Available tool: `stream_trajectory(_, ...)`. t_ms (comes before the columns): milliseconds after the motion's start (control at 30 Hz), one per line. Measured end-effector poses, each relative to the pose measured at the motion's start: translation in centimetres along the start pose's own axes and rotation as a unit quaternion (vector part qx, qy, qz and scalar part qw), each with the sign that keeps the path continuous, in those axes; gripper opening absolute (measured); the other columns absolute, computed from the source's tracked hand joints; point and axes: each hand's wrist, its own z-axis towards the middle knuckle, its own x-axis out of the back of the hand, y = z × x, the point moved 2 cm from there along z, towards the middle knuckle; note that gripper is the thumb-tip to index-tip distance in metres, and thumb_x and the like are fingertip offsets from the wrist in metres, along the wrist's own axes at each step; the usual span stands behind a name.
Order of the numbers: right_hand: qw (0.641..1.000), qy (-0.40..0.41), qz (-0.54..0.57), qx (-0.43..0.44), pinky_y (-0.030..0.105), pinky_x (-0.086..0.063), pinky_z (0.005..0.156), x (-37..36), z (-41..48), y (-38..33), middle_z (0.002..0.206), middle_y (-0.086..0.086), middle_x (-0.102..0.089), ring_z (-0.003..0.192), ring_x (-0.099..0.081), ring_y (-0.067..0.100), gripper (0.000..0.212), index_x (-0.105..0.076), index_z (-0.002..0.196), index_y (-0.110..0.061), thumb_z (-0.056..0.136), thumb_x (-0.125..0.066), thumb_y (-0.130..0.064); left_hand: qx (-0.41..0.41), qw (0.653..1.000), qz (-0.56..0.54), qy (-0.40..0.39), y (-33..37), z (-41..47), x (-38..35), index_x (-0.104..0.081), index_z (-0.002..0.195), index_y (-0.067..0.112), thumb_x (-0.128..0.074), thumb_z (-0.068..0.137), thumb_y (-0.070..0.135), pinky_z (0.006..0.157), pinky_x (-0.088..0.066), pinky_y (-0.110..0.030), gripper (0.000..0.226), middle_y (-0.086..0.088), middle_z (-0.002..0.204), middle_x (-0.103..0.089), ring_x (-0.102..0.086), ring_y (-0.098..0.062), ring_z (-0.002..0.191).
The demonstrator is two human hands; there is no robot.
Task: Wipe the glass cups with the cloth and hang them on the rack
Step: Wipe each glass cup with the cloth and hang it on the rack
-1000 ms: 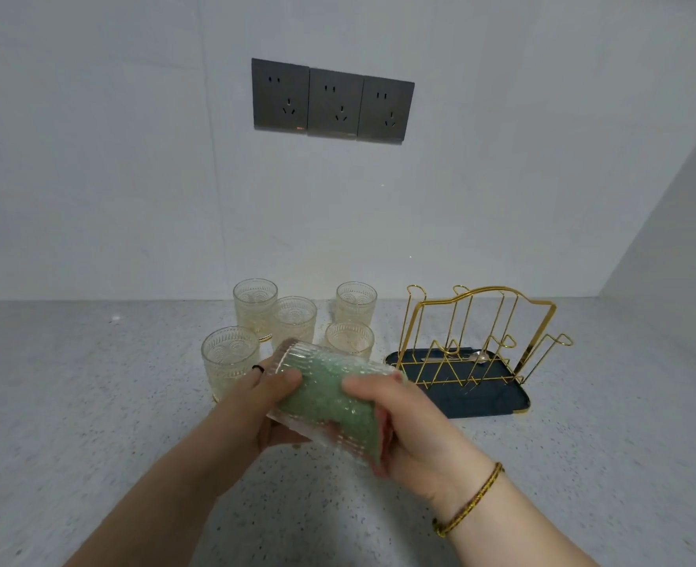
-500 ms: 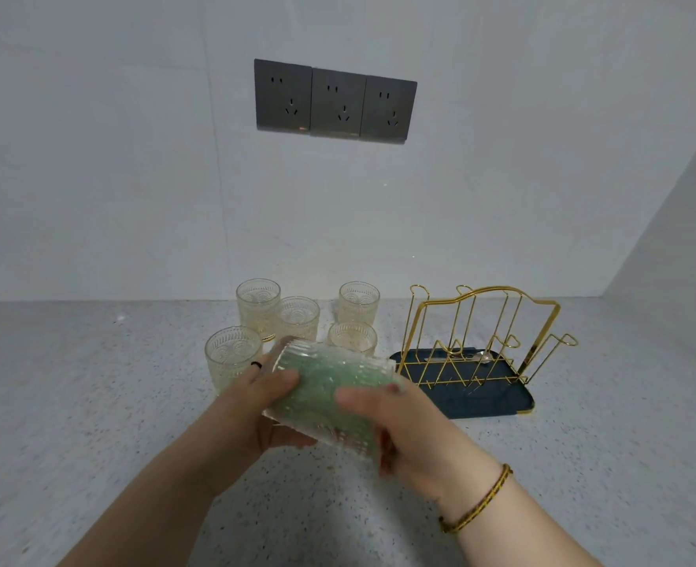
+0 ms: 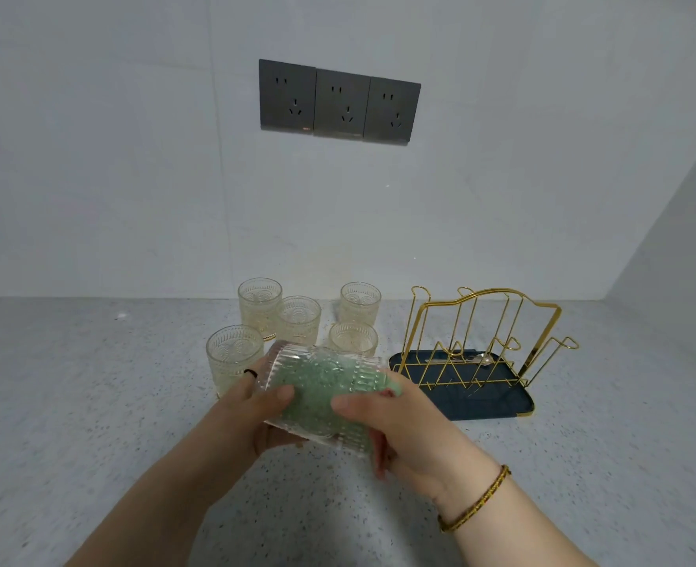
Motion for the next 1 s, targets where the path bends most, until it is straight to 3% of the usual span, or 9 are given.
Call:
stream_trajectory(100, 0.983, -0.034, -0.172, 0.048, 0.019, -0.049, 0.048, -0.5, -0.3, -0.7, 0.067, 0.001, -0.056, 0.05, -0.055, 0.005, 0.014, -0.058, 0.094, -0.014, 0.082, -0.059, -0.007, 0.02, 0.999, 0.003, 0.026, 0.1, 0.1, -0.5, -0.062, 0.105, 0.01, -0.077, 0.051, 0.035, 0.069, -0.058, -0.041, 0.062, -0.018, 0.099, -0.072, -0.069, -0.03, 0.082)
stream_trajectory(167, 0.969, -0.073, -0.229, 0.062, 0.009, -0.038, 0.041, -0.5, -0.3, -1.1, 0.065, -0.01, -0.048, 0.042, -0.045, -0.003, 0.023, -0.054, 0.096, -0.024, 0.084, -0.056, -0.005, 0.049, 0.998, -0.01, 0.042, -0.1, 0.0, -0.6, -0.063, 0.101, 0.011, -0.074, 0.061, 0.029, 0.062, -0.059, -0.038, 0.045, -0.016, 0.092, -0.073, -0.07, -0.027, 0.074)
stream_trajectory(267, 0.974, -0.059, -0.209, 0.063, 0.012, -0.038, 0.041, -0.1, -0.3, -1.0, 0.068, -0.008, -0.051, 0.048, -0.045, 0.002, 0.024, -0.058, 0.102, -0.022, 0.083, -0.059, -0.007, 0.064, 0.998, -0.019, 0.023, -0.2, -0.2, -0.8, -0.063, 0.101, 0.009, -0.067, 0.068, 0.029, 0.063, -0.06, -0.036, 0.038, -0.014, 0.092, -0.074, -0.071, -0.023, 0.073)
stream_trajectory(367, 0.999, -0.038, -0.028, 0.016, 0.023, -0.036, 0.042, 0.2, -0.1, -0.2, 0.078, 0.012, -0.059, 0.051, -0.048, 0.021, 0.012, -0.069, 0.075, -0.022, 0.076, -0.067, -0.011, 0.051, 0.999, -0.006, -0.003, 0.1, -0.2, -0.6, -0.062, 0.101, 0.009, -0.055, 0.063, 0.023, 0.056, -0.058, -0.027, 0.041, -0.007, 0.085, -0.075, -0.072, -0.017, 0.071)
stream_trajectory(433, 0.998, -0.027, 0.055, -0.004, 0.03, -0.039, 0.053, 0.2, 0.2, 0.5, 0.096, 0.029, -0.062, 0.072, -0.05, 0.032, 0.006, -0.072, 0.068, -0.02, 0.064, -0.069, -0.016, 0.056, 0.998, 0.027, -0.021, 0.2, -0.1, -0.2, -0.061, 0.104, 0.009, -0.062, 0.059, 0.021, 0.055, -0.056, -0.025, 0.046, -0.005, 0.085, -0.075, -0.071, -0.016, 0.071)
stream_trajectory(500, 0.999, -0.042, -0.012, 0.003, 0.025, -0.04, 0.041, 0.2, 0.1, 0.5, 0.101, 0.037, -0.059, 0.065, -0.045, 0.035, 0.013, -0.07, 0.075, -0.024, 0.062, -0.068, -0.023, 0.065, 0.993, 0.087, -0.052, 0.2, 0.1, 0.2, -0.06, 0.111, 0.008, -0.08, 0.048, 0.034, 0.068, -0.057, -0.032, 0.071, -0.009, 0.098, -0.073, -0.07, -0.022, 0.084)
stream_trajectory(700, 0.962, -0.107, -0.245, 0.051, 0.014, -0.037, 0.032, 0.9, -0.6, -1.0, 0.074, 0.005, -0.062, 0.053, -0.049, 0.027, 0.028, -0.06, 0.072, -0.039, 0.08, -0.065, -0.012, 0.094, 0.952, 0.248, -0.153, 0.9, -0.4, 1.0, -0.058, 0.115, 0.01, -0.084, 0.031, 0.063, 0.097, -0.048, -0.04, 0.103, -0.014, 0.117, -0.066, -0.062, -0.029, 0.109)
stream_trajectory(833, 0.961, -0.037, -0.271, 0.044, 0.012, -0.03, 0.031, 1.5, -0.8, -2.0, 0.067, 0.006, -0.059, 0.031, -0.043, 0.005, 0.01, -0.064, 0.081, -0.012, 0.078, -0.068, -0.02, 0.121, 0.916, 0.337, -0.181, 1.0, -0.5, 0.5, -0.054, 0.117, 0.004, -0.076, 0.023, 0.075, 0.101, -0.045, -0.042, 0.119, -0.019, 0.119, -0.063, -0.06, -0.028, 0.111)
stream_trajectory(1000, 0.963, 0.122, -0.216, 0.103, 0.013, -0.031, 0.033, 2.0, -0.1, -2.0, 0.046, -0.005, -0.048, 0.03, -0.041, 0.005, 0.018, -0.061, 0.075, -0.003, 0.077, -0.069, -0.019, 0.092, 0.966, 0.203, -0.127, -0.4, -0.6, -0.6, -0.058, 0.11, 0.006, -0.083, 0.023, 0.064, 0.095, -0.045, -0.042, 0.107, -0.027, 0.118, -0.061, -0.06, -0.032, 0.103)
